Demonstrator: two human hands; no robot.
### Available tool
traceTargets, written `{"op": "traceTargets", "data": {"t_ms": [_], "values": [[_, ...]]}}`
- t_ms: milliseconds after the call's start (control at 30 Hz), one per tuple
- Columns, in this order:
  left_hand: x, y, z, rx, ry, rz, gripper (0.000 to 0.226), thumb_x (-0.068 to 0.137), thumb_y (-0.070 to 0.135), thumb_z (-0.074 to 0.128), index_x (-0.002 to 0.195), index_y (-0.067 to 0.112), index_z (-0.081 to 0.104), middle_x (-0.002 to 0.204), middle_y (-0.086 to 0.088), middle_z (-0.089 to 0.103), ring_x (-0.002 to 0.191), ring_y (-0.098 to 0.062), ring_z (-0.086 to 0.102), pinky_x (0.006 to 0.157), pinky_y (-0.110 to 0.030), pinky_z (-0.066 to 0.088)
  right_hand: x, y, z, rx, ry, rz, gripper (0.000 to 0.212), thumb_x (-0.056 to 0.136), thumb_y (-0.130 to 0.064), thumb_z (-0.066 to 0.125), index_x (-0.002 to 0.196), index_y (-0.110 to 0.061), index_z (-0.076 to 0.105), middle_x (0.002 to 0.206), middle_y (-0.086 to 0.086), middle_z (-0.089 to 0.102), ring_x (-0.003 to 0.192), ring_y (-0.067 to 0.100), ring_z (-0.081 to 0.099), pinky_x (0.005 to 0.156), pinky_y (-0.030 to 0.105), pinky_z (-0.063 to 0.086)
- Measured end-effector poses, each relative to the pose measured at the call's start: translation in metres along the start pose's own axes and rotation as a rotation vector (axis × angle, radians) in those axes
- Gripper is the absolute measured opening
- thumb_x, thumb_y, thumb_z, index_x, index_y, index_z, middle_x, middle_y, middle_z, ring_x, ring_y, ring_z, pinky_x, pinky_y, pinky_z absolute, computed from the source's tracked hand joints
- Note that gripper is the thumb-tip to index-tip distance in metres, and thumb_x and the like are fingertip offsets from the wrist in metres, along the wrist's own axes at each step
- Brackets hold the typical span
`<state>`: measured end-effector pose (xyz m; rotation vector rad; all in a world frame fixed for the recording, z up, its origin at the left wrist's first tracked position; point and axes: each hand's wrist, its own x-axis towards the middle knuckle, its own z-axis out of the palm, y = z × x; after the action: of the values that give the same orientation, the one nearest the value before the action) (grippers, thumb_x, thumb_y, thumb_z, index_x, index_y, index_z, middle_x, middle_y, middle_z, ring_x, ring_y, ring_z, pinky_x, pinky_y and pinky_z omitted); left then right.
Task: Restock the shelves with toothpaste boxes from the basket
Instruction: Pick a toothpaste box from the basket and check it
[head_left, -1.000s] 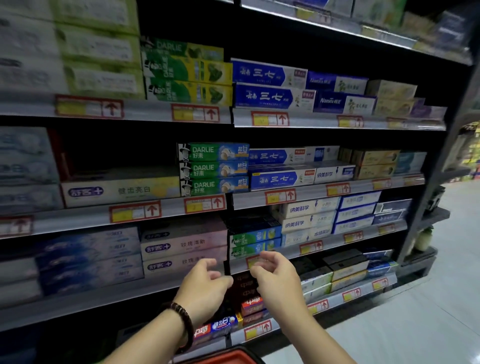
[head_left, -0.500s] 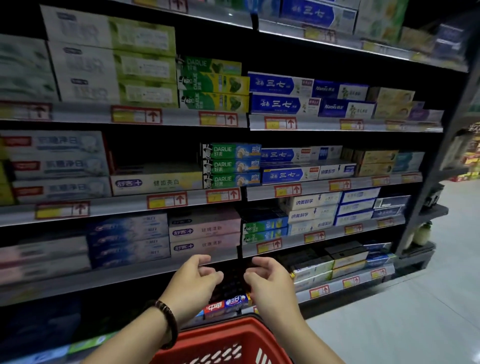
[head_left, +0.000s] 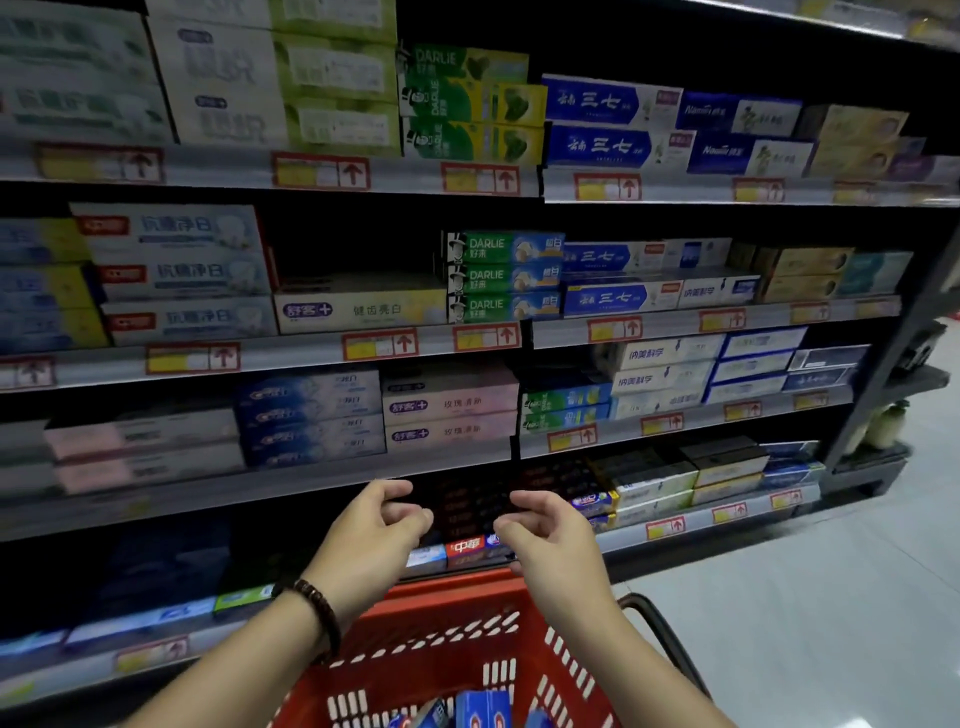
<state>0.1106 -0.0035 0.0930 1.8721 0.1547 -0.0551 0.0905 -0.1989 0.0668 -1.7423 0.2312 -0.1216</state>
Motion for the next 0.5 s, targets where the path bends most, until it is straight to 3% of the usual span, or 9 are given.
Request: {"op": "traceTargets", "data": {"t_ms": [167,267,400,500], "values": [[-0.003,-0.027,-0.008,0.010,0.011,-0.017,0.030,0.097,0.025,0.070,0.126,0.026,0.061,0.093,0.009,0.077,0.095,-0.025,0.075,0.086,-0.051,0.061,-0.007,0.013,0.017,-0.029,-0.066,0.001,0.024,0.092,-0.027,0.077,0.114,-0.030,0.069,0.092,-0.004,0.079,0.089,0.011,0.075,0.092,0.052,0.061],[-0.006,-0.043,-0.013,0.015,0.016,-0.034,0.032,0.098,0.020,0.068,0.128,0.020,0.060,0.100,0.006,0.075,0.097,-0.025,0.074,0.087,-0.051,0.061,-0.013,0.017,0.029,-0.061,-0.120,0.010,0.028,0.085,-0.040,0.075,0.110,-0.029,0.070,0.092,0.004,0.078,0.090,0.021,0.077,0.089,0.055,0.062],[-0.007,-0.062,-0.020,-0.015,0.027,-0.082,0.031,0.100,0.017,0.066,0.130,0.017,0.058,0.106,0.002,0.072,0.096,-0.023,0.074,0.069,-0.039,0.059,-0.019,0.029,0.043,-0.090,-0.172,0.038,0.027,0.084,-0.043,0.075,0.107,-0.029,0.071,0.093,0.003,0.078,0.088,0.025,0.077,0.085,0.055,0.063],[-0.005,-0.072,-0.024,0.002,0.020,-0.109,0.030,0.100,0.023,0.067,0.129,0.020,0.058,0.108,0.003,0.071,0.095,-0.021,0.075,0.068,-0.036,0.058,-0.018,0.033,0.049,-0.077,-0.194,0.070,0.017,0.092,-0.030,0.076,0.107,-0.024,0.072,0.092,0.003,0.080,0.085,0.020,0.078,0.085,0.048,0.062]]}}
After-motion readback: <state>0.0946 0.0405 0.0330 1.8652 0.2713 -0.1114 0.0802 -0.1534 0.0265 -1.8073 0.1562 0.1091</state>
